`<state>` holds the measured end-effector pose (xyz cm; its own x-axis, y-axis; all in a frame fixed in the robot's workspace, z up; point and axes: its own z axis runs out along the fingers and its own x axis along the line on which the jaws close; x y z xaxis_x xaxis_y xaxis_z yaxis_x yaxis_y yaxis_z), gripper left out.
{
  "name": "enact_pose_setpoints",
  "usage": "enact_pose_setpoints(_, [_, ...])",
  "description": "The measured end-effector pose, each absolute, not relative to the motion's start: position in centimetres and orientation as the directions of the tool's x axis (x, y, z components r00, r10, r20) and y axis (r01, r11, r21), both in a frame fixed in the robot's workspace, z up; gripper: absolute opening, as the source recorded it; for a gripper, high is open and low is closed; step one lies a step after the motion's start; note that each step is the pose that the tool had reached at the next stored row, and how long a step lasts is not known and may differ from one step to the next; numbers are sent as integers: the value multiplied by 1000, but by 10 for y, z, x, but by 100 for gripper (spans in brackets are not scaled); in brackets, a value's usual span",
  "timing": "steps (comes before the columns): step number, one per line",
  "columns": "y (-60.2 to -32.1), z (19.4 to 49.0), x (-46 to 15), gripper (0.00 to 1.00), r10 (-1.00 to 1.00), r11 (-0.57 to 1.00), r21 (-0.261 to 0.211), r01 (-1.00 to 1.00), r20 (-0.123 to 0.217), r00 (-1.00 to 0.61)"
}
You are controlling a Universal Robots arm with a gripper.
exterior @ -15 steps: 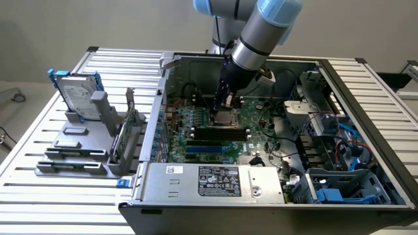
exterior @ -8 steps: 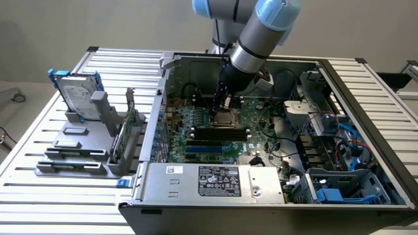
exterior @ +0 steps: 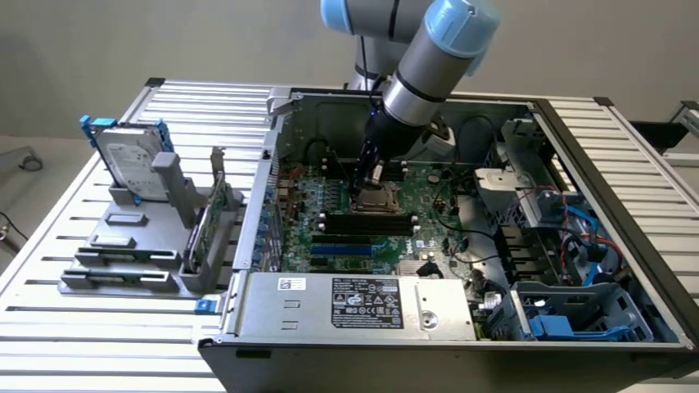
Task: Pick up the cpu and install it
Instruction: 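Close the cpu cover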
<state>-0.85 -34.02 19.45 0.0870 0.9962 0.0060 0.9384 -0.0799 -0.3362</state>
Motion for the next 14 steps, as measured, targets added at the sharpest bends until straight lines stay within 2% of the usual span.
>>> enact_pose_setpoints(14, [-340,195,-12,11,992,-118,-338,934,8,128])
